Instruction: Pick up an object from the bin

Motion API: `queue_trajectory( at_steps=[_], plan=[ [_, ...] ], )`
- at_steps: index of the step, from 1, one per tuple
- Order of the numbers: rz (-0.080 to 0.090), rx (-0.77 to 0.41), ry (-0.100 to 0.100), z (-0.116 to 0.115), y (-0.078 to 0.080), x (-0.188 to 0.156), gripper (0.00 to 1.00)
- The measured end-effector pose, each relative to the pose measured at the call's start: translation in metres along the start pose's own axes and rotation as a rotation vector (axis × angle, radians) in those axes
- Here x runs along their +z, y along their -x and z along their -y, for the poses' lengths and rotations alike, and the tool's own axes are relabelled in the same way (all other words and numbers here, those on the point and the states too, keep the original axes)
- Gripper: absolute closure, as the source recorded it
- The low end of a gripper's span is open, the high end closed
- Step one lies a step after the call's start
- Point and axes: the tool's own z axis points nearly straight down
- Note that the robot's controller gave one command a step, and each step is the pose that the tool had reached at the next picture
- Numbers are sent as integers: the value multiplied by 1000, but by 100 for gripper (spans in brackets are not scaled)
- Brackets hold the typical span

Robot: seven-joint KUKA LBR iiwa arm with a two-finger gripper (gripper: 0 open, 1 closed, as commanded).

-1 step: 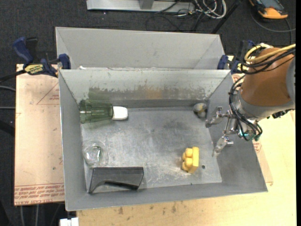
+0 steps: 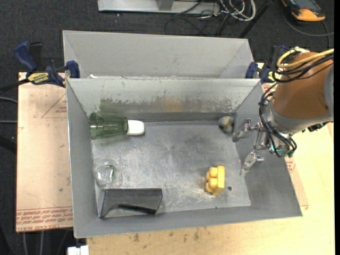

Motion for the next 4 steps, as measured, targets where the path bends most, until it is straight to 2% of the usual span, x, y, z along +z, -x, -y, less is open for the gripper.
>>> queue_trajectory(
  at_steps=[1,2,3,4],
  plan=[
    [32,-286,-14,-56,-32,86,100],
    [32,-287,-14,-56,-32,86,100],
    [1,-369,0,-61,-35,67,100],
    [5,-209,3,-110,25,47,0]
  ],
)
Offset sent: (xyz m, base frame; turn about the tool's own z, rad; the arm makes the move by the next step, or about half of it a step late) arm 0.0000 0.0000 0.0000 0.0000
